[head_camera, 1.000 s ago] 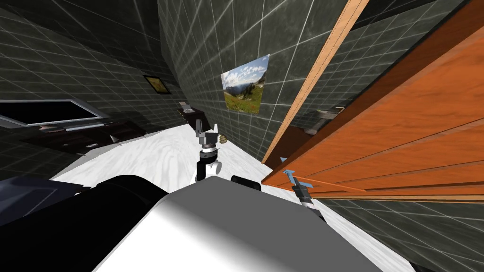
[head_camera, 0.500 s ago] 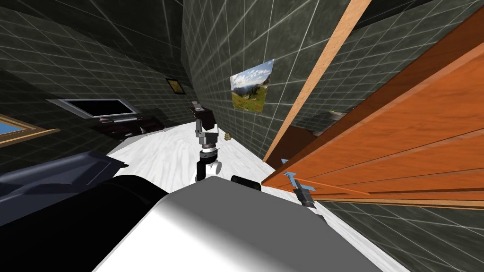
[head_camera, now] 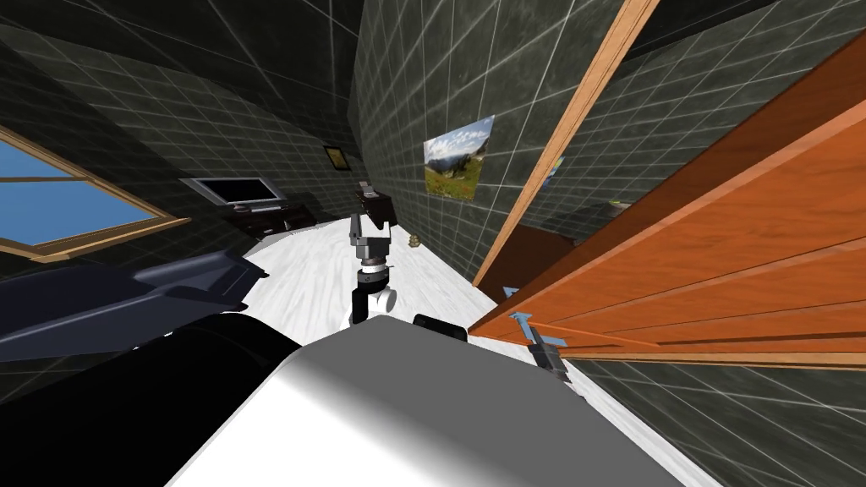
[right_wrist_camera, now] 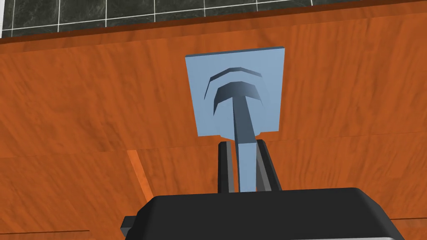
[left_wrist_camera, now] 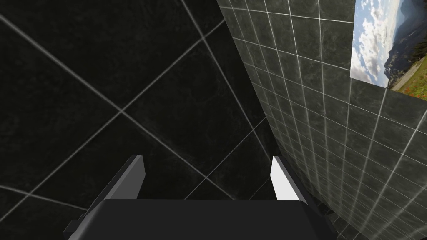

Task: Pull the door open

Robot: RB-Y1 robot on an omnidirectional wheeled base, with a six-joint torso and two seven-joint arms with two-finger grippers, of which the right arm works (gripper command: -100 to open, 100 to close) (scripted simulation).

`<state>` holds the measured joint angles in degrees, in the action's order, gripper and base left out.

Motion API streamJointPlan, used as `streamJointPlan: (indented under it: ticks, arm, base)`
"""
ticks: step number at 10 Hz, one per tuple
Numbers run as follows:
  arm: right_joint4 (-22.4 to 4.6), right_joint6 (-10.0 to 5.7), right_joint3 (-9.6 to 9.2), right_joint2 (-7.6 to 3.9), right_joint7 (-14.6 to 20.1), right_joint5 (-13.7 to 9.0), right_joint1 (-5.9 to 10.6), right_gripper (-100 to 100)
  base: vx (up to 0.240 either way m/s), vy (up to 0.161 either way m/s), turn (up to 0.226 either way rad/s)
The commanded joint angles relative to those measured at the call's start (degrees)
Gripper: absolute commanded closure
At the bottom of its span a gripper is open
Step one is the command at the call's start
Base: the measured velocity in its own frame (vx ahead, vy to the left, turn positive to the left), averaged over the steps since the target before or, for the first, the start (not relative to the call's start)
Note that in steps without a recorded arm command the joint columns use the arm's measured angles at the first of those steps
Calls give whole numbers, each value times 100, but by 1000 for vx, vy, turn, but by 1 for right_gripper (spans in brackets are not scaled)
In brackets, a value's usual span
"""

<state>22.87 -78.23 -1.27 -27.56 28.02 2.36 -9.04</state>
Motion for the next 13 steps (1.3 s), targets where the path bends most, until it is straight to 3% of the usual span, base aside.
streamJointPlan:
  ticks: [1,2,5,8,9,10,11,12,13]
  arm:
    - [165,168,-95,20,-65,-64,19,100]
    - [146,168,-95,20,-65,-64,19,100]
    - [568,578,-325,69,-222,-220,65,100]
    - [848,862,-484,103,-330,-328,97,100]
    - [1023,1039,-584,125,-398,-395,117,100]
    - [1023,1039,-584,125,-398,-395,117,100]
    - [1081,1099,-617,132,-421,-418,124,100]
    - [1253,1274,-716,153,-488,-484,144,100]
    - [1253,1274,-716,153,-488,-484,144,100]
  base:
    - [-178,-45,79]
    - [-185,-50,75]
    - [-222,-69,86]
    - [-230,-70,73]
    - [-188,-103,91]
    - [-140,-80,61]
    - [-89,-24,10]
    - [-135,-30,72]
    - [-130,-46,70]
